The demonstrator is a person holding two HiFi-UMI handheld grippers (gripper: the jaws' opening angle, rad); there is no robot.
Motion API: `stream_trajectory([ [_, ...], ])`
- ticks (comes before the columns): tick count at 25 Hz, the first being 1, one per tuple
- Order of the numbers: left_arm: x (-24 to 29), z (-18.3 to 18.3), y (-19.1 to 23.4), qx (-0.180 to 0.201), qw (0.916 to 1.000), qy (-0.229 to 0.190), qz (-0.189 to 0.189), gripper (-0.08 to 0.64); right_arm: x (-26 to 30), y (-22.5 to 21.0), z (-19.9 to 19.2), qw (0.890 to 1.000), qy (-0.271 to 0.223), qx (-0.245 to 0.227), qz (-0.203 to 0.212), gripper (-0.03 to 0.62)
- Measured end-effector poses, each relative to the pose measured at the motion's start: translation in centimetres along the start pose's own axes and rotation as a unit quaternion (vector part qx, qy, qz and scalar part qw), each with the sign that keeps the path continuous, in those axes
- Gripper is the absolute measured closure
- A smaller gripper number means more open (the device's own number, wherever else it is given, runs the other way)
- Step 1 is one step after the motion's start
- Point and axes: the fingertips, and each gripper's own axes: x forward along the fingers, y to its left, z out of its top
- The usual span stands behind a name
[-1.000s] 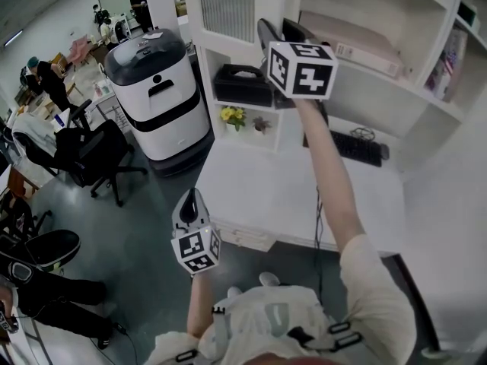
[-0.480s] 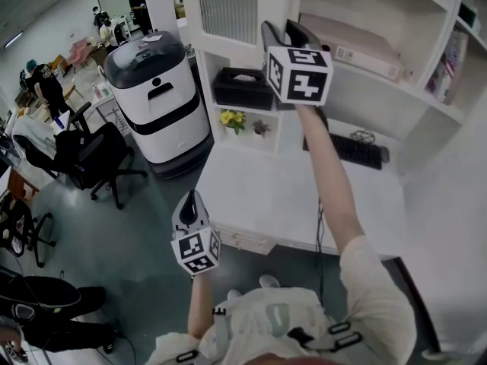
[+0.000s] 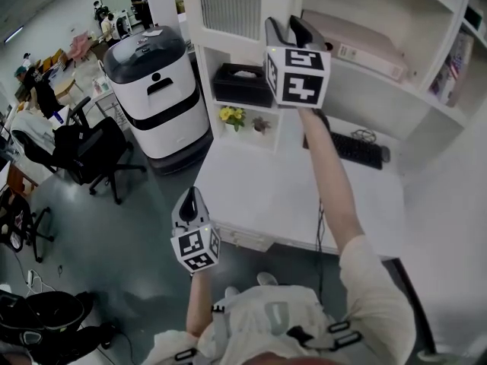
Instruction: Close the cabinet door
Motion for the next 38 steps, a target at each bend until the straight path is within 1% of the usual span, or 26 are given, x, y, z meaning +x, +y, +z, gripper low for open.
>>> stream_trajectory([
  [5, 0.0, -0.1, 0.0, 0.001, 1.0000, 0.002, 0.001, 0.554, -0.7, -0.1, -0.4, 1.000, 0.002, 0.004, -0.017, 0.468],
  [7, 0.0, -0.2, 0.2, 0.000, 1.0000, 0.003, 0.002, 0.554, -1.2, -0.2, -0.6, 1.000, -0.002, 0.008, -0.020, 0.479],
  [12, 0.2, -0.4, 0.4, 0.001, 1.0000, 0.008, 0.001, 0.554, -1.8, -0.3, -1.0, 1.000, 0.003, -0.002, -0.022, 0.512],
  [19, 0.3, -0.5, -0.4, 0.003, 0.9999, 0.011, -0.008, 0.554, -1.4, -1.0, -1.2, 0.999, 0.016, -0.003, -0.028, 0.515],
  [25, 0.5, -0.8, 0.2, 0.002, 0.9999, 0.013, -0.001, 0.554, -0.8, -1.7, -1.7, 0.999, 0.020, 0.007, -0.026, 0.518],
  [38, 1.7, -0.9, -0.1, 0.002, 0.9999, 0.014, 0.005, 0.554, 0.8, -3.1, -2.4, 0.999, 0.027, 0.021, -0.024, 0.520],
])
